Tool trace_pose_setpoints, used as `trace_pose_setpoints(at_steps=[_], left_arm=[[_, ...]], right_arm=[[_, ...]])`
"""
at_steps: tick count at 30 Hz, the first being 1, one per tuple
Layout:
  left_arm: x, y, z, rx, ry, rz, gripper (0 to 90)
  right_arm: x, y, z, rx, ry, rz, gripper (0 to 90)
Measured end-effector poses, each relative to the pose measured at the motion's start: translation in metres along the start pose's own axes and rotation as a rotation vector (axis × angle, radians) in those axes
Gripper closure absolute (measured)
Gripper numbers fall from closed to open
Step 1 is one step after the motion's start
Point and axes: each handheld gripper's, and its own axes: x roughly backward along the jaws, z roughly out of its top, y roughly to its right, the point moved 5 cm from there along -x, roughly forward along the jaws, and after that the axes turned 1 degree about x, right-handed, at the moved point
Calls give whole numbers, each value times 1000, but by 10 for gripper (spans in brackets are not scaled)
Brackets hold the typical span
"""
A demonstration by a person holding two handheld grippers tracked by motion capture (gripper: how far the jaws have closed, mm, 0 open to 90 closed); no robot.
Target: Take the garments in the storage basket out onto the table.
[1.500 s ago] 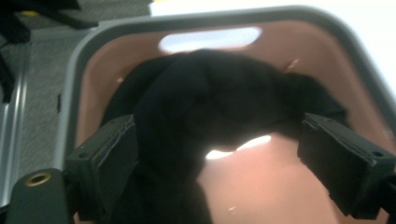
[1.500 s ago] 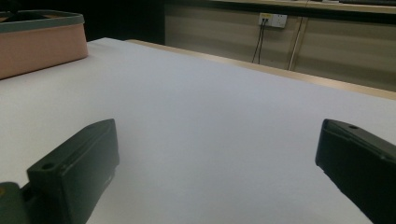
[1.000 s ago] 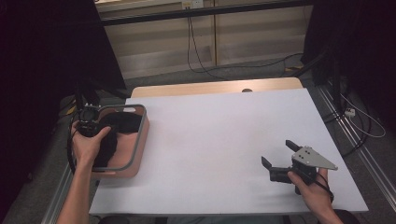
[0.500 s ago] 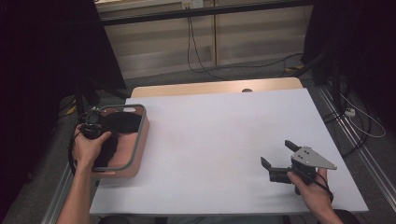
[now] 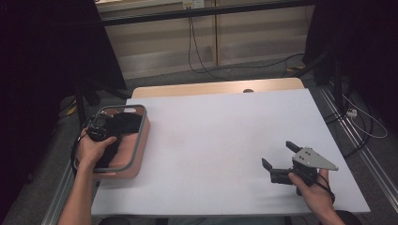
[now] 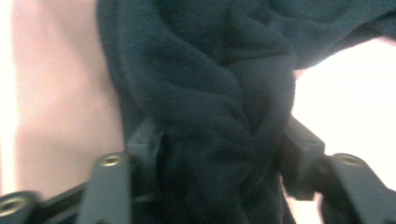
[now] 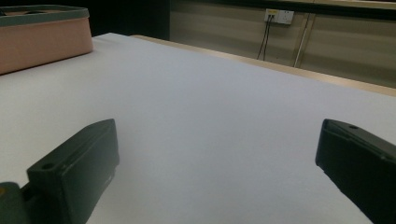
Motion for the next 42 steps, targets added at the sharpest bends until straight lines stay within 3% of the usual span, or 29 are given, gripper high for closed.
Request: trace_pose_setpoints(at_steps=[4, 6, 11, 16, 19, 24, 30, 35, 37, 42], left_arm=[[4, 1, -3, 22, -27, -8, 548], [7, 0, -4, 31, -40, -16, 634], [13, -4, -6, 96, 3, -31, 689], [22, -3, -6, 93, 27, -31, 694], [34, 0, -4, 108, 85, -34, 697], [45, 0, -5, 118, 131, -25, 697], [60, -2, -10, 170, 229, -20, 698], [72, -1, -14, 185, 298, -18, 700], [77, 1, -16, 215, 339, -9, 701], [81, 3, -17, 210, 370, -8, 701]], right_arm=[[0, 0, 0, 1, 3, 0, 0], [0, 0, 0, 1, 2, 1, 0], [0, 0, 0, 1, 1, 1, 0], [-1, 0, 0, -1, -1, -1, 0], [-1, 0, 0, 3, -1, 2, 0], [0, 0, 0, 2, 0, 2, 0], [-1, 0, 0, 3, 1, 2, 0], [-1, 0, 1, 3, 1, 3, 0], [-1, 0, 0, 4, 0, 3, 0], [-1, 0, 0, 2, 0, 1, 0]])
